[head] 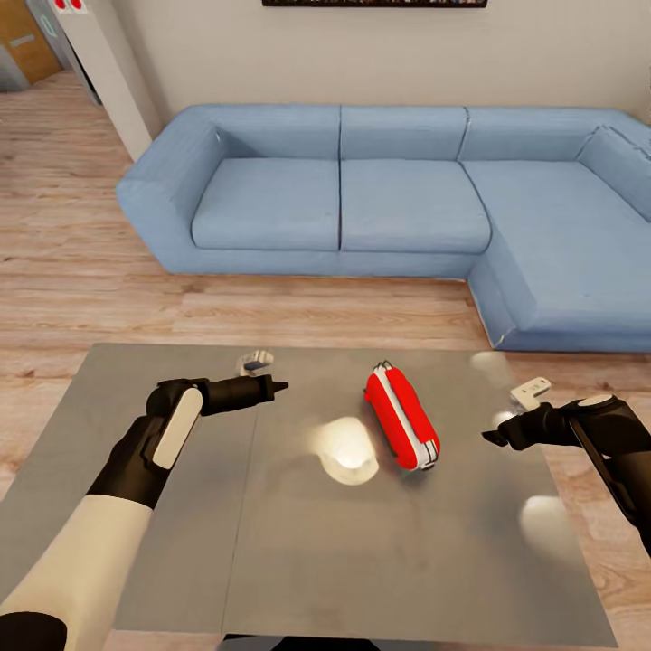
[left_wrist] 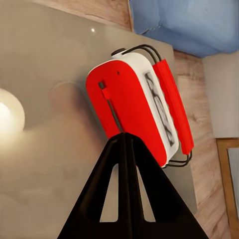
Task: Turn on the radio receiver that's on the table in the living room.
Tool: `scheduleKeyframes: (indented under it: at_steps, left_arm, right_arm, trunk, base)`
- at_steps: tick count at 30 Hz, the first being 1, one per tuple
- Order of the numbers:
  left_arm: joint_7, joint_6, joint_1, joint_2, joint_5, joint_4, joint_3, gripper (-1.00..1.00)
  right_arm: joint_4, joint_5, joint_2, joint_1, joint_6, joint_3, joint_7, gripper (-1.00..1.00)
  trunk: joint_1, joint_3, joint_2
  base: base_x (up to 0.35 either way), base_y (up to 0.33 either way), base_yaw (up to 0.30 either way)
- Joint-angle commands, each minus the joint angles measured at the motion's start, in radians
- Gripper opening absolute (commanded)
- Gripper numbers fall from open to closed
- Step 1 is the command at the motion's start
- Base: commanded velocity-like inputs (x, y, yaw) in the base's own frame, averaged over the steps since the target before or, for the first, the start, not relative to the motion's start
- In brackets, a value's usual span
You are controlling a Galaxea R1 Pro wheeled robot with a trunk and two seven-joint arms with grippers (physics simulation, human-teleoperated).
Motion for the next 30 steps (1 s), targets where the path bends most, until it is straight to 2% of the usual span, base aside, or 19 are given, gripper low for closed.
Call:
scheduleKeyframes:
  at_steps: [1,8,12,15,30]
  left_arm:
    - [0.000,0.000,0.000,0.000,0.000,0.000,0.000,-1.00]
    - [0.000,0.000,0.000,0.001,0.000,0.002,0.000,-1.00]
    - [0.000,0.000,0.000,0.000,0.000,0.002,0.000,-1.00]
    - [0.000,0.000,0.000,0.000,0.000,0.002,0.000,-1.00]
    - [0.000,0.000,0.000,0.000,0.000,0.002,0.000,-1.00]
  right_arm:
    - [0.000,0.000,0.000,0.000,0.000,0.000,0.000,1.00]
    - [-0.002,0.002,0.000,0.012,-0.001,-0.002,-0.001,1.00]
    - [-0.003,0.002,0.000,0.027,-0.007,-0.031,-0.001,1.00]
    - [-0.004,0.002,0.000,0.029,-0.009,-0.037,-0.001,1.00]
    - [-0.005,0.003,0.000,0.030,-0.008,-0.040,-0.002,1.00]
  trunk:
    - [0.000,0.002,0.000]
    - [0.000,0.013,0.000]
    - [0.000,0.019,0.000]
    - [0.000,0.024,0.000]
    - [0.000,0.047,0.000]
  base:
    - [0.000,0.000,0.000]
    - [0.000,0.000,0.000]
    - [0.000,0.000,0.000]
    - [0.000,0.000,0.000]
    - [0.000,0.000,0.000]
